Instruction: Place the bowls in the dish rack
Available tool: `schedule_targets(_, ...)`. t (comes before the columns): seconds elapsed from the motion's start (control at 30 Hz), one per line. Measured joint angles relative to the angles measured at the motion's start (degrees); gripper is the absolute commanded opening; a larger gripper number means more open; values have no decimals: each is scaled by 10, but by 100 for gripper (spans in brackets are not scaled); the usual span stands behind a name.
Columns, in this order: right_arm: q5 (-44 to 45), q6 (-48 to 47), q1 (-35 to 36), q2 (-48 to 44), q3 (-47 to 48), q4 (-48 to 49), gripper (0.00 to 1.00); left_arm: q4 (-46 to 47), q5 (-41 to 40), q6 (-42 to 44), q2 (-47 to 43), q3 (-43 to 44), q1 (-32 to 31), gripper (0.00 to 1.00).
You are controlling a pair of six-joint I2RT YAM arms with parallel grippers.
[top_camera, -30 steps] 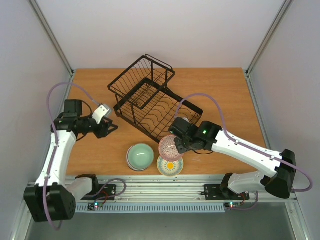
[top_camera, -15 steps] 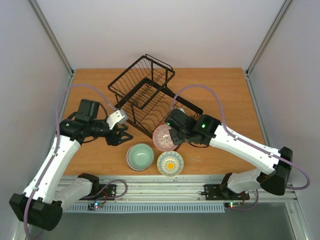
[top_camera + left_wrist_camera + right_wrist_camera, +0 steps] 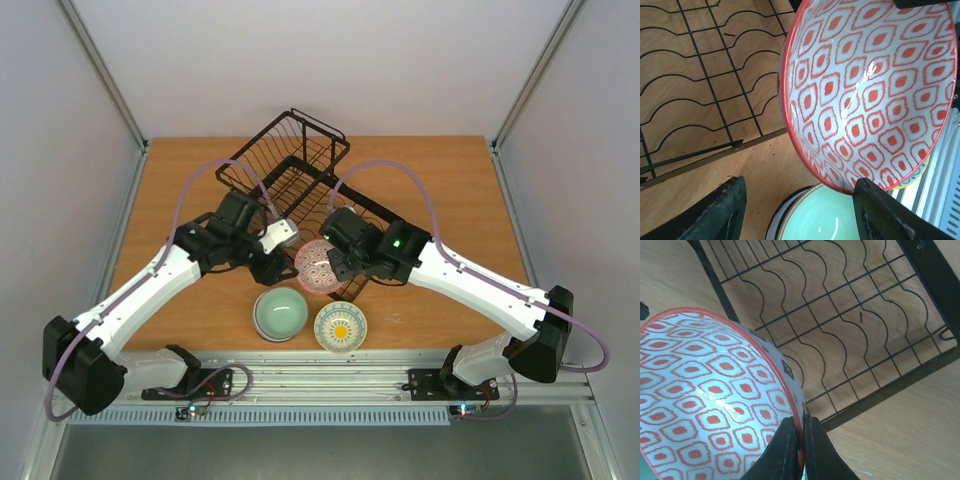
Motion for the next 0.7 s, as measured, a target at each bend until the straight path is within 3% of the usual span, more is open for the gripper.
schedule_targets(0.3,-19,-12,-3,5,0,16,1,25,-29,-14,52,41,-43,57)
schedule_targets(0.37,-23,-13,-3,5,0,21,1,28,-29,-17,62,51,-43,40)
schedule_targets(0.43,-28,-13,-3,5,0,27,1,31,-28,-21,73,61,-43,12)
schedule_targets(0.47,-28,-14,-3,5,0,29,2,32,-31,-22,77,67,-44,2)
schedule_targets(0.63,-24,-2,2,2,-2,38,2,38,-62,-49,113,80,-41,0)
schedule_targets(0.7,-21,-2,-3,2,-4,36,13,44,-61,-51,121,81,-43,0)
